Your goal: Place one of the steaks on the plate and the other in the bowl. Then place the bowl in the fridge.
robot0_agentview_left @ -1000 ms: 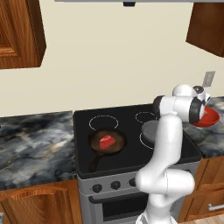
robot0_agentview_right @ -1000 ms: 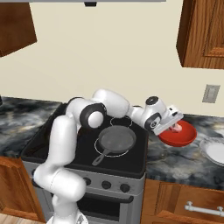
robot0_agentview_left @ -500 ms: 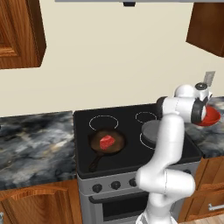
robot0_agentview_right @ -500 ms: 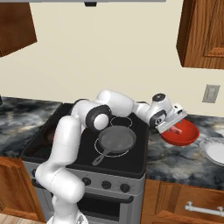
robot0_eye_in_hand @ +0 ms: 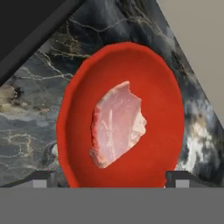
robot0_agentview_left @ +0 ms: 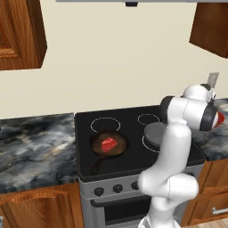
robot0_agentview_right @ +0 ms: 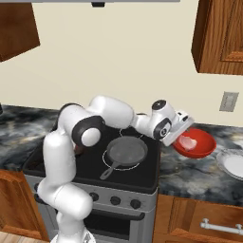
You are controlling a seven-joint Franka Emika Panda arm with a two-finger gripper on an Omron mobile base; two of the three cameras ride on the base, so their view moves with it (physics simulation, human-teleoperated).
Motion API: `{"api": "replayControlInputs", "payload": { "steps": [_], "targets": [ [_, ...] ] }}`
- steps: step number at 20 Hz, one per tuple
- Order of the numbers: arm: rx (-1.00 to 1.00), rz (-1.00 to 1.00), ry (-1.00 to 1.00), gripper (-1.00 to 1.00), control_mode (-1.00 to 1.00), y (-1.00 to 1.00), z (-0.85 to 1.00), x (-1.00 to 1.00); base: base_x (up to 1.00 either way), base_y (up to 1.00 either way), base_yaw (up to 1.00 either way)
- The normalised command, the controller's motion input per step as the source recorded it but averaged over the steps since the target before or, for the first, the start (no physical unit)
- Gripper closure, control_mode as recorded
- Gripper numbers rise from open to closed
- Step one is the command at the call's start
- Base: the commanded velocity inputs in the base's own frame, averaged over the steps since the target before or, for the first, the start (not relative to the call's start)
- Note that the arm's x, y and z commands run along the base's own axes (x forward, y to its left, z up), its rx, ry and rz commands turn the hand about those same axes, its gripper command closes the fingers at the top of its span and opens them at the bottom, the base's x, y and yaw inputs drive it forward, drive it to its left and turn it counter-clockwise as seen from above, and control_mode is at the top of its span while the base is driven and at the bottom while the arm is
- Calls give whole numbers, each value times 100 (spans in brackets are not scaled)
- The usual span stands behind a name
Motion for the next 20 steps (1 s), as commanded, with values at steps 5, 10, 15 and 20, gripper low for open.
{"api": "replayControlInputs", "payload": {
  "steps": [5, 10, 15, 20],
  "targets": [
    [-7, 4, 0, -100, -100, 73, 67, -35, 0, 0, 0],
    [0, 0, 0, -100, -100, 96, 73, -32, 0, 0, 0],
    [7, -3, -13, -100, -100, 100, 92, -24, 0, 0, 0],
    [31, -8, -29, -100, -100, 81, 63, -50, 0, 0, 0]
  ]
}}
